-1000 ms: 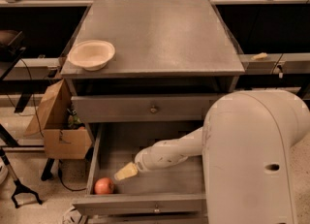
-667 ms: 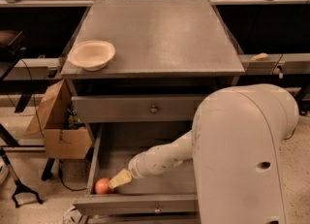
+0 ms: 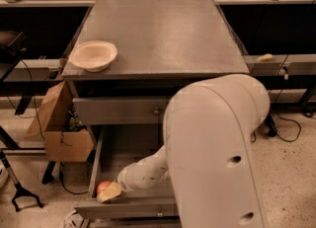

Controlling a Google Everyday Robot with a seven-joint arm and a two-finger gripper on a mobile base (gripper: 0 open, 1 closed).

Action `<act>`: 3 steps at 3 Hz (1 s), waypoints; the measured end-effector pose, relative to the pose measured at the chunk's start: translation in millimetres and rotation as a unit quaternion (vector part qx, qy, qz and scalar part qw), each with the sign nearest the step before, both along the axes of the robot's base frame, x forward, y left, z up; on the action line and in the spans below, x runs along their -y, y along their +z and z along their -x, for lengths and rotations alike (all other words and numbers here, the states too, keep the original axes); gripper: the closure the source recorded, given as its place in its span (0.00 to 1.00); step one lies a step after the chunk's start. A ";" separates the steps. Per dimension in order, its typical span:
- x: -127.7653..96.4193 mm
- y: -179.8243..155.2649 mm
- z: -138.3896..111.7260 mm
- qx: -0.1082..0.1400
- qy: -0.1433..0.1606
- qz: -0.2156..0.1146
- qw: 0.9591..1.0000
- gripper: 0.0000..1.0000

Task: Pick apple from middle drawer and place on counter

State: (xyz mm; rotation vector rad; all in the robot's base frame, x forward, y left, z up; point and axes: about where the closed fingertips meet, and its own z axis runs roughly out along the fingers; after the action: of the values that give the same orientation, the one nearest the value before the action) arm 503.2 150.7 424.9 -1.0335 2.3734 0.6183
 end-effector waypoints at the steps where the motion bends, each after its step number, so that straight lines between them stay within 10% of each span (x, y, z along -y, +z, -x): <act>1: -16.6 0.7 2.4 0.004 -0.001 -0.005 1.000 0.00; 3: -36.8 9.5 -11.4 0.002 -0.025 -0.034 0.999 0.00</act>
Offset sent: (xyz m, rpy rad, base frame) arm 0.0121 0.0422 0.0071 0.0741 -0.0108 -0.0588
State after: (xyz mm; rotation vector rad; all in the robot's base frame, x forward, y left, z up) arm 514.7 187.5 434.4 -0.9421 2.3500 0.6721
